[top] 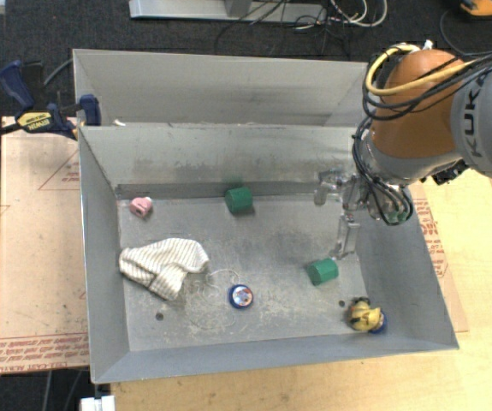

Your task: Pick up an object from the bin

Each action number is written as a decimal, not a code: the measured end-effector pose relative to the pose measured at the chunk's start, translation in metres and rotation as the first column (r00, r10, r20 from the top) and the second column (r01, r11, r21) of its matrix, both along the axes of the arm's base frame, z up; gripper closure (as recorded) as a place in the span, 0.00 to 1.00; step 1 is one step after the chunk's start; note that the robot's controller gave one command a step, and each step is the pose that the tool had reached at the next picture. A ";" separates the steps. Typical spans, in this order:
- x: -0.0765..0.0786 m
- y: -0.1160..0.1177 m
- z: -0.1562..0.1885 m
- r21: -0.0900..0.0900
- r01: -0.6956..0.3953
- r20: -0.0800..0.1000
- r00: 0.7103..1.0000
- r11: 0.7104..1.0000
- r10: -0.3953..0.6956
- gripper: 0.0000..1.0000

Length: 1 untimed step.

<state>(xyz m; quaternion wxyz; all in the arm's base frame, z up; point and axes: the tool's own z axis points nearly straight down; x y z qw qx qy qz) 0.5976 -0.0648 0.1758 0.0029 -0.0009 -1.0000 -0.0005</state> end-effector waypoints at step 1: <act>0.002 0.001 0.005 -0.001 -0.002 0.007 1.000 1.000 0.002 0.00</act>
Offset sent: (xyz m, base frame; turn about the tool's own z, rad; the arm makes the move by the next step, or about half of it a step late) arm -0.0325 -0.0065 -0.0294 0.1182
